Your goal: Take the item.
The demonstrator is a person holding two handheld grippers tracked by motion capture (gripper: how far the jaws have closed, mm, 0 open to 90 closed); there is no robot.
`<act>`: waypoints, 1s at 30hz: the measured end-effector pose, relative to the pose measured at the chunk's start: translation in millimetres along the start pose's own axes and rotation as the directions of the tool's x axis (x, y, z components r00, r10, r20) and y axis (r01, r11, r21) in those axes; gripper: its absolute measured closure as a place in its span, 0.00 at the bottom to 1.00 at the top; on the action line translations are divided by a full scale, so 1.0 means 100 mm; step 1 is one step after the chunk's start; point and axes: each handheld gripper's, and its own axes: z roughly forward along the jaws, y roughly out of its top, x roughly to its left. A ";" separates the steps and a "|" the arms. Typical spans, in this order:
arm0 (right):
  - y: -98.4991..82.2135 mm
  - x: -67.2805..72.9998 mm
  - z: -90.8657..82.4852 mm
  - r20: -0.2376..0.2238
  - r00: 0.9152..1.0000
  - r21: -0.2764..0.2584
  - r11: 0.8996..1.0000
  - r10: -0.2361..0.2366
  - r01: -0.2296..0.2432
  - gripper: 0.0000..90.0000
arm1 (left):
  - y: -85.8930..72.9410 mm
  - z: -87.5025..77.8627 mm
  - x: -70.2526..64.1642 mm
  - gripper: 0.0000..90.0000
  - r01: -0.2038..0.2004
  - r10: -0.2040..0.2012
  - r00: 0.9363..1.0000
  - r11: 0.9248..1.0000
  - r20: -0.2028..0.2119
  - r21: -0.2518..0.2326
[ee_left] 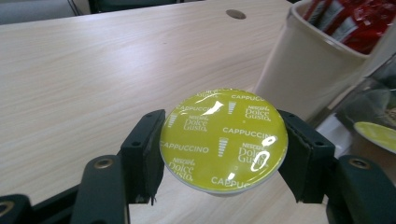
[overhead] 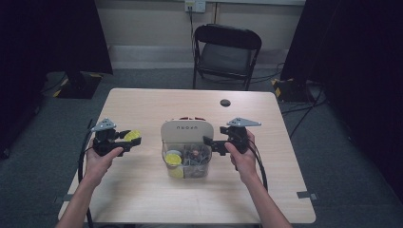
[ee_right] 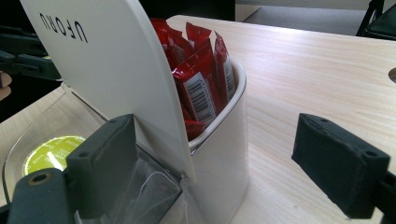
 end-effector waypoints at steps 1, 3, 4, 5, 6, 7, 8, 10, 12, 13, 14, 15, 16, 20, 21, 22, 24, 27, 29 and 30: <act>0.00 0.00 0.00 0.001 1.000 0.000 1.000 0.000 0.000 0.15 | -0.01 0.01 0.02 0.43 0.001 -0.001 1.000 1.000 -0.010 0.010; 0.00 0.00 0.00 0.001 1.000 0.000 1.000 -0.001 0.001 0.15 | -0.05 0.05 0.05 0.43 0.003 -0.003 1.000 1.000 -0.024 0.026; 0.00 0.00 0.00 0.001 1.000 0.000 1.000 0.000 0.000 0.15 | -0.07 0.08 0.07 0.43 0.006 -0.004 0.999 0.999 -0.037 0.037; 0.00 0.00 0.00 0.001 1.000 0.000 1.000 0.000 0.000 0.15 | -0.08 0.09 0.09 0.43 0.004 -0.002 0.999 0.999 -0.041 0.047; 0.00 0.00 0.00 0.002 1.000 0.000 1.000 0.000 0.000 0.15 | -0.10 0.12 0.11 0.43 0.015 -0.013 0.999 0.999 -0.044 0.051; 0.00 0.00 0.00 0.002 1.000 0.000 1.000 -0.001 0.001 0.15 | -0.12 0.13 0.13 0.43 0.018 -0.015 0.999 0.998 -0.047 0.056; 0.00 0.00 0.00 0.002 1.000 0.000 1.000 -0.001 0.001 0.15 | -0.14 0.14 0.15 0.43 0.017 -0.014 0.999 0.998 -0.050 0.064; 0.00 0.00 0.00 0.001 1.000 0.000 1.000 0.000 0.000 0.15 | -0.17 0.16 0.18 0.42 0.024 -0.020 0.998 0.997 -0.055 0.073; 0.00 0.00 0.00 0.001 1.000 0.000 1.000 0.000 0.000 0.15 | -0.22 0.20 0.22 0.43 0.033 -0.026 0.997 0.995 -0.070 0.093; 0.00 0.00 0.00 0.001 1.000 0.000 1.000 0.000 0.000 0.15 | -0.22 0.20 0.22 0.43 0.033 -0.026 0.997 0.995 -0.070 0.093; 0.00 0.00 0.00 0.000 1.000 -0.001 1.000 0.000 0.000 0.15 | -0.24 0.22 0.23 0.43 0.027 -0.018 0.996 0.994 -0.084 0.108; 0.00 0.00 0.00 0.000 1.000 -0.001 1.000 0.000 0.000 0.15 | -0.25 0.23 0.23 0.43 0.029 -0.020 0.996 0.993 -0.083 0.114; 0.00 0.00 0.00 0.001 1.000 0.000 1.000 -0.001 0.001 0.15 | -0.28 0.26 0.24 0.43 0.028 -0.017 0.996 0.990 -0.087 0.135; 0.00 0.00 0.00 0.001 1.000 0.000 1.000 0.001 -0.001 0.15 | -0.33 0.30 0.26 0.42 0.036 -0.022 0.996 0.987 -0.088 0.158; 0.00 0.00 0.00 0.002 1.000 0.000 1.000 0.000 0.000 0.15 | -0.35 0.32 0.27 0.43 0.040 -0.025 0.995 0.986 -0.093 0.162; 0.00 0.00 0.00 0.002 1.000 0.000 1.000 0.000 0.000 0.15 | -0.35 0.32 0.27 0.43 0.040 -0.025 0.995 0.986 -0.093 0.162; 0.00 0.00 0.00 0.002 1.000 0.000 1.000 0.000 0.000 0.15 | -0.36 0.33 0.27 0.42 0.040 -0.024 0.995 0.985 -0.097 0.166; 0.00 0.00 0.00 0.000 1.000 0.000 1.000 0.001 -0.001 0.15 | -0.37 0.36 0.27 0.42 0.037 -0.019 0.995 0.983 -0.101 0.179; 0.00 0.00 0.00 0.001 1.000 0.001 1.000 0.001 -0.001 0.15 | -0.39 0.39 0.28 0.42 0.035 -0.016 0.994 0.982 -0.104 0.186; 0.00 0.00 0.00 0.000 1.000 0.002 1.000 0.000 0.000 0.15 | -0.39 0.40 0.29 0.42 0.035 -0.016 0.995 0.981 -0.102 0.190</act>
